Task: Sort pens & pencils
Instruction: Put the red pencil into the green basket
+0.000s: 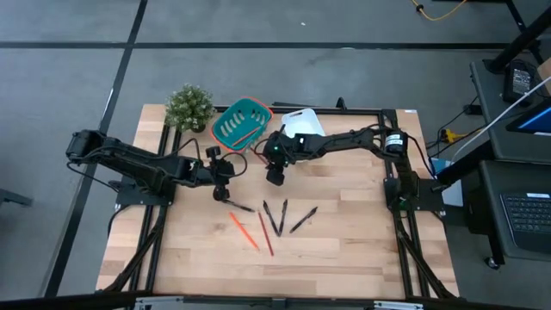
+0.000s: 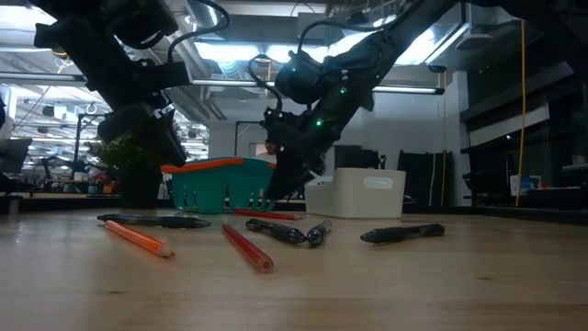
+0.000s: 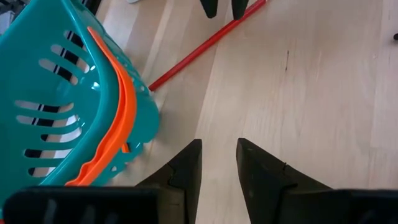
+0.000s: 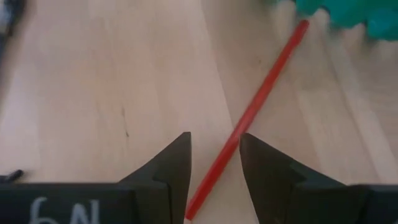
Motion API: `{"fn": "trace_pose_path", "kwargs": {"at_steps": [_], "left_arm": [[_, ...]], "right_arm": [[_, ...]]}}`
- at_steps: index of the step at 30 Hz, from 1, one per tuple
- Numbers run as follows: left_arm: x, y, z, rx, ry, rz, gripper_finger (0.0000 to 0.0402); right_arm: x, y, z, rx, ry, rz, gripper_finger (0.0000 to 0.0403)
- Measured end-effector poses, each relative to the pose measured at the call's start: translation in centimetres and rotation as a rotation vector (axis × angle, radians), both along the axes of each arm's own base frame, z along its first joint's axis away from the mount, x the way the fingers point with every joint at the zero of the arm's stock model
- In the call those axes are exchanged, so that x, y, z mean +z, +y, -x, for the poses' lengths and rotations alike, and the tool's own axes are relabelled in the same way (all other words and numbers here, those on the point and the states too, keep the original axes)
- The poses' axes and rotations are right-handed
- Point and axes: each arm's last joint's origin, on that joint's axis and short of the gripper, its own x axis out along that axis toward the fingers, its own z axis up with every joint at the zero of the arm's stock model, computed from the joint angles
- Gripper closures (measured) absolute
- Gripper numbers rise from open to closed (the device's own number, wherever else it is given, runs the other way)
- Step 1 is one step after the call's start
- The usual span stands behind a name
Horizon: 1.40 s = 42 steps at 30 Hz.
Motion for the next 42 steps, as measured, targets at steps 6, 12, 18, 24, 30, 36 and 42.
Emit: {"fn": "trace_pose_path", "kwargs": {"at_steps": [6, 12, 18, 24, 30, 36, 42], "left_arm": [[0.0, 0.0, 0.0, 0.000, 0.001, 0.000, 0.0307], [0.0, 0.0, 0.0, 0.000, 0.001, -0.001, 0.0307], [0.0, 0.0, 0.0, 0.000, 0.002, -0.001, 0.0307], [0.0, 0.0, 0.0, 0.000, 0.004, -0.001, 0.0307], [0.0, 0.0, 0.0, 0.001, 0.003, 0.000, 0.0308], [0.0, 0.0, 0.0, 0.000, 0.004, -0.001, 0.0308], [0.0, 0.0, 0.0, 0.001, 0.004, 0.000, 0.0308]], "right_arm": [[-0.4, -0.1, -0.1, -0.001, 0.003, -0.008, 0.0264], [-0.9, -0.1, -0.1, -0.003, 0.013, -0.012, 0.0264], [-2.6, -0.1, -0.3, -0.006, 0.050, -0.019, 0.0264], [-3.0, -0.2, -0.3, -0.002, 0.060, -0.020, 0.0264], [-3.0, -0.1, -0.2, 0.021, 0.071, -0.005, 0.0266], [-3.2, -0.1, 0.0, 0.024, 0.097, -0.008, 0.0306], [-3.3, -0.1, 0.2, 0.025, 0.124, -0.021, 0.0373]]}}
